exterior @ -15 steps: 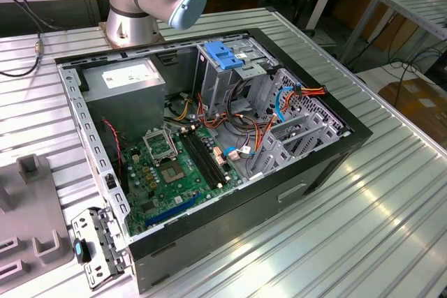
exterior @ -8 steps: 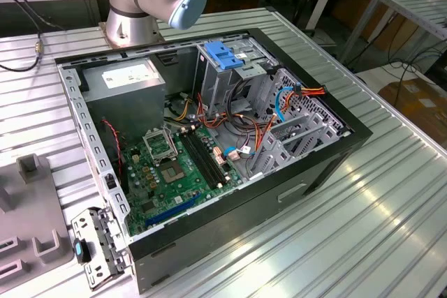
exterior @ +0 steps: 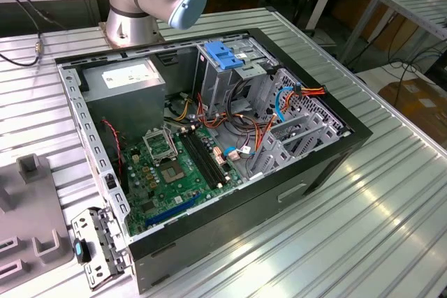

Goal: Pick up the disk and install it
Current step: 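Pick up the disk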

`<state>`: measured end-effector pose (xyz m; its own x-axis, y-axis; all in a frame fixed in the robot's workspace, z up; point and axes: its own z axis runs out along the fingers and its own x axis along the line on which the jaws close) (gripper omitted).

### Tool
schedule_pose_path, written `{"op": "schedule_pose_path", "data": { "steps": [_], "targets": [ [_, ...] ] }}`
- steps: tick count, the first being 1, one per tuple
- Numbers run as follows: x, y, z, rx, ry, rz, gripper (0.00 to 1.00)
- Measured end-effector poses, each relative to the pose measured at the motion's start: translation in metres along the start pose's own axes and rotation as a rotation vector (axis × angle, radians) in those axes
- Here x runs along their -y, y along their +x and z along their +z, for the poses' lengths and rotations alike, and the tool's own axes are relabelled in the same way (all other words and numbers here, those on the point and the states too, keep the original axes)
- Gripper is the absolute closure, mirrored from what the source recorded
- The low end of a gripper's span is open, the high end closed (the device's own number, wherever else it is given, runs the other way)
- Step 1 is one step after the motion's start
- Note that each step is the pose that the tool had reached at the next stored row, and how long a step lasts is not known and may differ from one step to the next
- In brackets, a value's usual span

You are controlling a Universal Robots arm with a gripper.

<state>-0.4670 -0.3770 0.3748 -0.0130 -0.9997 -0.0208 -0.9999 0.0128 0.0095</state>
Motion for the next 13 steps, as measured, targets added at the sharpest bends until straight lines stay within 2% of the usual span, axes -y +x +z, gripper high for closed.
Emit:
{"op": "schedule_pose_path", "data": {
  "steps": [6, 8, 13],
  "targets": [
    [-0.0002, -0.0004, -0.0216, 0.0000, -0.0004, 0.000, 0.63],
    [-0.0003, -0.0005, -0.0236, 0.0002, -0.0003, 0.000, 0.63],
    [-0.0002, -0.0005, -0.0238, 0.0032, -0.0005, 0.000, 0.63]
  ]
}}
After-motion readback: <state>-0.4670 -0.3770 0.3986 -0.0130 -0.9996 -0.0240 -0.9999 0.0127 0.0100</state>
